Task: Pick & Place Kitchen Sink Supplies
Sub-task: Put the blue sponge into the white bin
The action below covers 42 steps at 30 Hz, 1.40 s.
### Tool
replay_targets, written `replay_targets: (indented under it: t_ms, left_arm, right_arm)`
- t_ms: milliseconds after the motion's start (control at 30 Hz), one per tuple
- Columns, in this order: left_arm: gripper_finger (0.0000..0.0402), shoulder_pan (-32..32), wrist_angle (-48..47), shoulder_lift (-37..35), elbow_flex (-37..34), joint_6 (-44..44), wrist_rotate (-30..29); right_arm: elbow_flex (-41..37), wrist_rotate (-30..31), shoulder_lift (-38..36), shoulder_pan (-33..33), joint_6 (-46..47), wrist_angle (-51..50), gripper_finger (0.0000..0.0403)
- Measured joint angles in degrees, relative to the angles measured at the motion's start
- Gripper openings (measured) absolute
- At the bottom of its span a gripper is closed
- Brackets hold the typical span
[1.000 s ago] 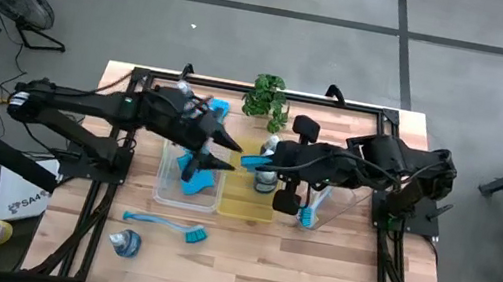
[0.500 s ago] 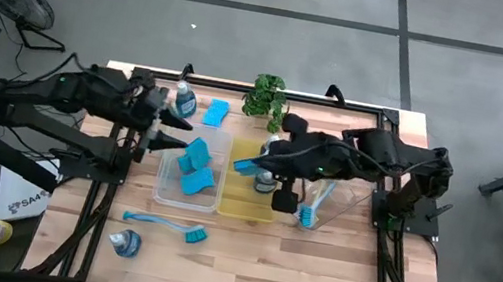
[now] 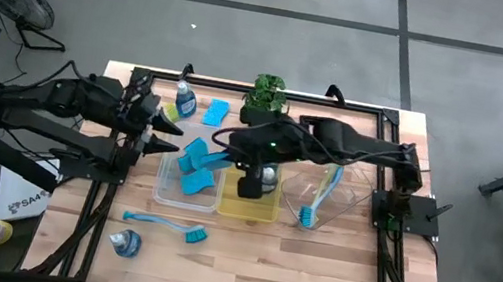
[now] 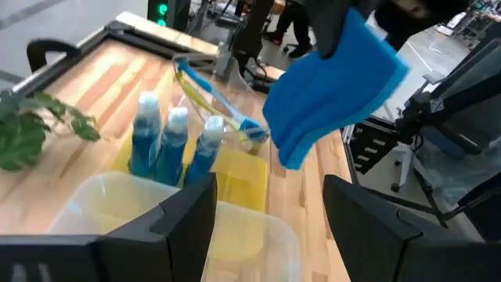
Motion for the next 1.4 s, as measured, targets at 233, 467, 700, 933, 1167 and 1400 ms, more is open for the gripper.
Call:
replay_targets:
  t_ms: [233,467,700,933,1167,1400]
  left_arm:
    - [0.0230,0.0,11.9,-2.4,-11.7,-3.1,1.6]
    - [0.0230,0.0,20.6,-2.5,-16.7,-3.0,-0.7]
    - [0.0230,0.0,22.8,-2.5,-16.9,0.1,-9.0]
    - [0.0230,0.0,32.0,-2.5,-16.9,4.8,-11.9]
    - [0.0230,0.0,41.7,-2.5,-16.9,7.7,-10.3]
    - [0.0229,0.0,46.7,-2.7,-16.9,8.4,-8.8]
  right_arm:
    - [0.0,0.9,1.1,-1.6,0.7,4.8,0.0000]
    - [0.0,6.6,1.1,-3.2,6.2,9.0,0.0000]
    - [0.0,7.9,1.2,-3.4,11.9,16.3,0.0000]
    - [0.0,9.7,1.1,-3.6,12.6,20.7,0.0000]
    - [0.0,9.6,0.9,-3.6,12.1,23.7,0.0000]
    - [0.0,9.7,0.9,-3.6,11.6,24.1,0.0000]
